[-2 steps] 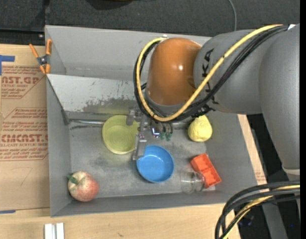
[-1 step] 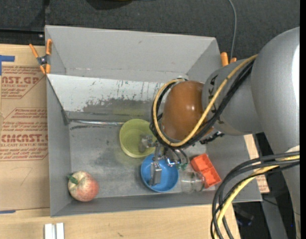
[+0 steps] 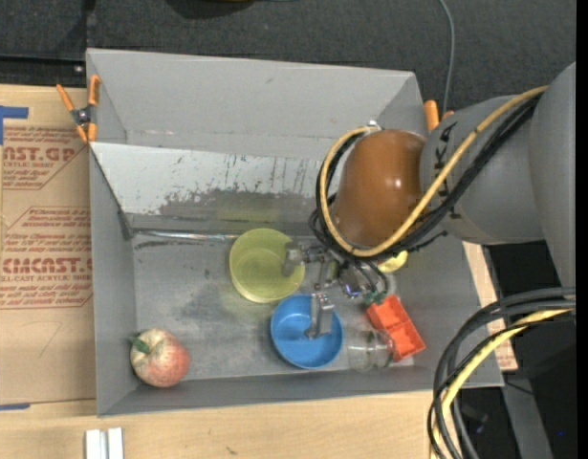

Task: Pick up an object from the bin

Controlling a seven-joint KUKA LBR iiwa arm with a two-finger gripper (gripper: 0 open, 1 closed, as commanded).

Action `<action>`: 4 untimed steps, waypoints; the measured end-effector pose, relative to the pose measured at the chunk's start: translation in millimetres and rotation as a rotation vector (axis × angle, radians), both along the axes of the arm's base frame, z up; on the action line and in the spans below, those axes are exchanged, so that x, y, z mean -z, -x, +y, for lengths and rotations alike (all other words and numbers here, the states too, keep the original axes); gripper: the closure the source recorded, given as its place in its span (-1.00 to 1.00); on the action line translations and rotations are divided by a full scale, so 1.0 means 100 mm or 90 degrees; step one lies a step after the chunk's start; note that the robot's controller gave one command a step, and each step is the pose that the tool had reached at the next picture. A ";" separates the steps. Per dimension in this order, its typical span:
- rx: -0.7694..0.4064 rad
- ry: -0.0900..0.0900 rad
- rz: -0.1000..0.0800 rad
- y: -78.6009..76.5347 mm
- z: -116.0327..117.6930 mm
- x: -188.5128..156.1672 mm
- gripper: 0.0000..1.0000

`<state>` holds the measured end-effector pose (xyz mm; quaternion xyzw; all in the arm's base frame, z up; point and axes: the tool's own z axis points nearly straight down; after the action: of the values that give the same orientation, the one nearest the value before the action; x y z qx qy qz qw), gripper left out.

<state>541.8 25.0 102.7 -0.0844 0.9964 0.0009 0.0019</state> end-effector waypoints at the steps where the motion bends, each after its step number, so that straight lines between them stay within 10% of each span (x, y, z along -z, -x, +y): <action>1: 0.045 0.000 0.007 0.15 0.25 0.34 -1.00; 2: -0.133 0.000 -0.002 0.31 0.28 0.33 -1.00; 3: 0.045 -0.001 0.000 0.11 0.25 0.30 1.00; 4: 0.045 -0.001 0.000 0.11 0.25 0.30 1.00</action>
Offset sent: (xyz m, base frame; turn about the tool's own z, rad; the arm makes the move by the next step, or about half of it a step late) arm -0.0318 0.0267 -0.0327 -0.2094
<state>530.9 50.4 73.1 -0.0493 0.9988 0.0017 0.0023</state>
